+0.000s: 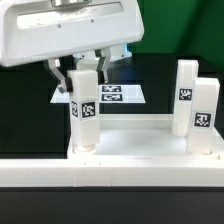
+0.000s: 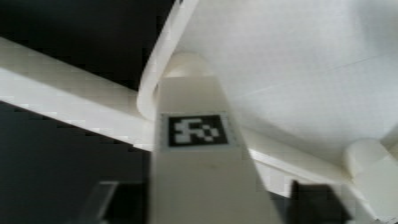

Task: Assemble desk

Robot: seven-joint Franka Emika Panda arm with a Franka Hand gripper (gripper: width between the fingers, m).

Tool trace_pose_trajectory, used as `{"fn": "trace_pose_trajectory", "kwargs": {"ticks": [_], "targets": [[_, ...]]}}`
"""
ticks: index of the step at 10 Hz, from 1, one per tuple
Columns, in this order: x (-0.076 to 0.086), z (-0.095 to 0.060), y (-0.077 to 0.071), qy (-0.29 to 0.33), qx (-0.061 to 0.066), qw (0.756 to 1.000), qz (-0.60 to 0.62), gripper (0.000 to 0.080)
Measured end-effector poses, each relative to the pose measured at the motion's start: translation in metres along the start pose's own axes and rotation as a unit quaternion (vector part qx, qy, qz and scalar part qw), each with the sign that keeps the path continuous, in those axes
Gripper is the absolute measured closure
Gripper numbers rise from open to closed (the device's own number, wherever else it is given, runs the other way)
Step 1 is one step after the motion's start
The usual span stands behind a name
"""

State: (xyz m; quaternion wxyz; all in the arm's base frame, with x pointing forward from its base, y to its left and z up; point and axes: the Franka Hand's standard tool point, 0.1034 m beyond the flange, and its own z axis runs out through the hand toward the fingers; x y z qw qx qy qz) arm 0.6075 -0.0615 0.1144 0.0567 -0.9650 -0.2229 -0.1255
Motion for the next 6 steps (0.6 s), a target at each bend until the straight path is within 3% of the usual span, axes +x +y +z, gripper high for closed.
{"fn": "trace_pose_trajectory", "kwargs": {"ticks": [4, 6], "targets": [[-0.0002, 0.0002, 0.0002, 0.0, 0.0, 1.0, 0.024, 0.0503], [0.0, 0.0006, 0.0027, 0.004, -0.004, 0.991, 0.136, 0.0503]]}}
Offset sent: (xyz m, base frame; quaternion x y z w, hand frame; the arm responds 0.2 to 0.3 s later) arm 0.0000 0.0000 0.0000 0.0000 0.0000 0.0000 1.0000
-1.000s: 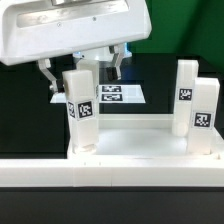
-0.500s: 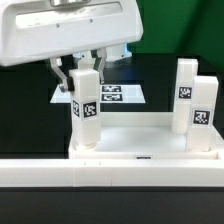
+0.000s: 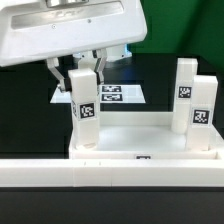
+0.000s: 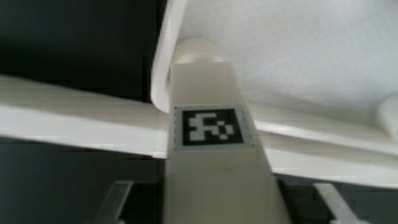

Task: Assemble desk

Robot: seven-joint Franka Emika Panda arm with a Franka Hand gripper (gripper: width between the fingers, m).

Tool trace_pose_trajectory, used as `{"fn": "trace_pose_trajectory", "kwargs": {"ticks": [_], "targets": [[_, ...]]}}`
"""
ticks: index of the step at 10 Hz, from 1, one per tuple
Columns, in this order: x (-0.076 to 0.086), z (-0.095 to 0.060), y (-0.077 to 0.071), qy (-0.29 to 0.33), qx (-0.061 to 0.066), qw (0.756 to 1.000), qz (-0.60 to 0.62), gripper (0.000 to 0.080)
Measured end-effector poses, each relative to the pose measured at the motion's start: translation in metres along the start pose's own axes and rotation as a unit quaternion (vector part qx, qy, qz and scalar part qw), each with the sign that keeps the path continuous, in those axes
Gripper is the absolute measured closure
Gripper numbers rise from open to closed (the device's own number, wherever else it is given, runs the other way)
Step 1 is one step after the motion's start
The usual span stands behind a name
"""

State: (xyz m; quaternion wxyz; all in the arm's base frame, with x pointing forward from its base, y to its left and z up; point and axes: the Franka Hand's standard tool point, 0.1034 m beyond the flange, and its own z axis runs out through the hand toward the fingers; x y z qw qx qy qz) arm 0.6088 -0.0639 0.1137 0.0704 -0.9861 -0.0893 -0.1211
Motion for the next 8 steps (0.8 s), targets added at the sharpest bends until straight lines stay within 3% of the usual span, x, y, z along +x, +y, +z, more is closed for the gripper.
{"fn": "trace_pose_trajectory", "kwargs": {"ticks": [3, 8], "targets": [[0.0002, 0.0002, 0.0038, 0.009, -0.004, 0.988, 0.153, 0.0503], [0.0025, 0.002, 0.0029, 0.022, -0.018, 0.922, 0.386, 0.0502]]}}
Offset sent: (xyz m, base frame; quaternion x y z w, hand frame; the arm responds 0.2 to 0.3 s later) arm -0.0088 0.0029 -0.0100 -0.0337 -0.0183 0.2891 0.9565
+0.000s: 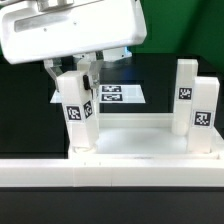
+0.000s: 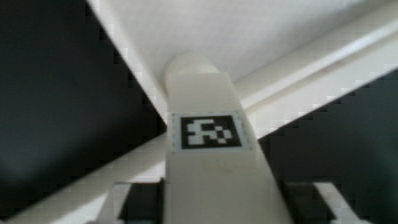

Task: Assemble desk

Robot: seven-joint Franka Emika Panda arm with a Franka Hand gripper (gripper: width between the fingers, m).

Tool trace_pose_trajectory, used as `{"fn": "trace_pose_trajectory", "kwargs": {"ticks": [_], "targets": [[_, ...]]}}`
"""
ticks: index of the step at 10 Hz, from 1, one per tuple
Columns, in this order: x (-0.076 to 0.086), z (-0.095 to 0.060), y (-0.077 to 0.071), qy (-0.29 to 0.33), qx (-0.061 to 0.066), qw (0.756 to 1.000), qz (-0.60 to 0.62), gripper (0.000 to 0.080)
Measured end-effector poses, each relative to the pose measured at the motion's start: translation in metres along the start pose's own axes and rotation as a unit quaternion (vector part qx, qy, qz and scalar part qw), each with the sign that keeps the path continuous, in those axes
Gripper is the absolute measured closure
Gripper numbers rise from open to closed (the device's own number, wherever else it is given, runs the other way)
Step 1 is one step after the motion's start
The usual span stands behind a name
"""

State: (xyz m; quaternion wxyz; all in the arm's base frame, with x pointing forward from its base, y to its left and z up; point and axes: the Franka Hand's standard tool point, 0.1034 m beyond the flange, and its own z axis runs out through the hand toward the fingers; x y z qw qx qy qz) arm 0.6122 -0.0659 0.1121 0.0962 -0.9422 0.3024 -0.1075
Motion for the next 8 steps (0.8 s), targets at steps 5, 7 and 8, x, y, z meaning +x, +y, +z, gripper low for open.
{"fn": "trace_pose_trajectory", "kwargs": {"ticks": [5, 7, 8], "targets": [[0.0, 0.0006, -0.0005, 0.002, -0.002, 0.998, 0.056, 0.0502], [0.0007, -0.0002, 0.0009, -0.002, -0.002, 1.0, -0.014, 0.02], [-0.0002, 0.0001, 0.0001, -0.003, -0.002, 1.0, -0.03, 0.0165]]}}
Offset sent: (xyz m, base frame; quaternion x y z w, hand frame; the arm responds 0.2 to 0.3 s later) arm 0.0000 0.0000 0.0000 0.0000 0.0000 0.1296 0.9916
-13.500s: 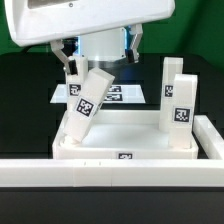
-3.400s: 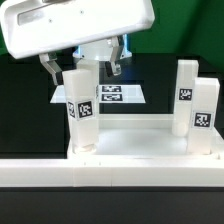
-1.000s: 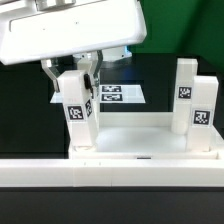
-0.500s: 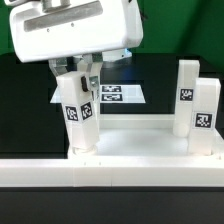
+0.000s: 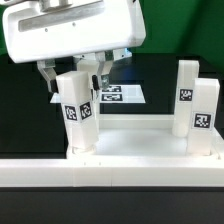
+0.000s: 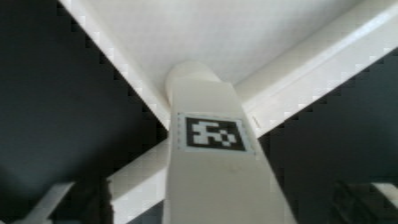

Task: Assemble desk

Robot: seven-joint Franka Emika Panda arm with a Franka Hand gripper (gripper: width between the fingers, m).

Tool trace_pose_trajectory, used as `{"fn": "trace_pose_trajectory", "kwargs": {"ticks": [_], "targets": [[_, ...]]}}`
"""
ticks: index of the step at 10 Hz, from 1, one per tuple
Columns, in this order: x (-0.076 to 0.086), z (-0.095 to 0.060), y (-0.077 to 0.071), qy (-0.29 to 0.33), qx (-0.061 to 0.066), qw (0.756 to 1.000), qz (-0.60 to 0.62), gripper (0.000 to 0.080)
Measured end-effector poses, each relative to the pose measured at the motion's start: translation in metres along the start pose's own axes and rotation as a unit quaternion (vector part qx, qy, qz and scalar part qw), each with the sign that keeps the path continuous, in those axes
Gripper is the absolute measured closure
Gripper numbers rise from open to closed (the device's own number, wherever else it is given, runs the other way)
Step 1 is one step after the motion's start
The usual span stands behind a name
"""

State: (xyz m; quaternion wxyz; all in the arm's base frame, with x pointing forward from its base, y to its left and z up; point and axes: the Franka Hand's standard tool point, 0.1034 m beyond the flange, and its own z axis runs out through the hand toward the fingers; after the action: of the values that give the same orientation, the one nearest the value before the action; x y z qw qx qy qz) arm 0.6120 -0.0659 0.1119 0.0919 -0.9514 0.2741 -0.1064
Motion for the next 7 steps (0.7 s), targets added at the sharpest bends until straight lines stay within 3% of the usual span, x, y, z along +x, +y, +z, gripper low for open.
{"fn": "trace_pose_trajectory", "kwargs": {"ticks": [4, 7], "targets": [[-0.0002, 0.0006, 0.0006, -0.003, -0.004, 0.973, -0.231, 0.0151], [-0.0017, 0.0013, -0.0012, -0.01, -0.011, 0.925, -0.379, 0.0151]]}}
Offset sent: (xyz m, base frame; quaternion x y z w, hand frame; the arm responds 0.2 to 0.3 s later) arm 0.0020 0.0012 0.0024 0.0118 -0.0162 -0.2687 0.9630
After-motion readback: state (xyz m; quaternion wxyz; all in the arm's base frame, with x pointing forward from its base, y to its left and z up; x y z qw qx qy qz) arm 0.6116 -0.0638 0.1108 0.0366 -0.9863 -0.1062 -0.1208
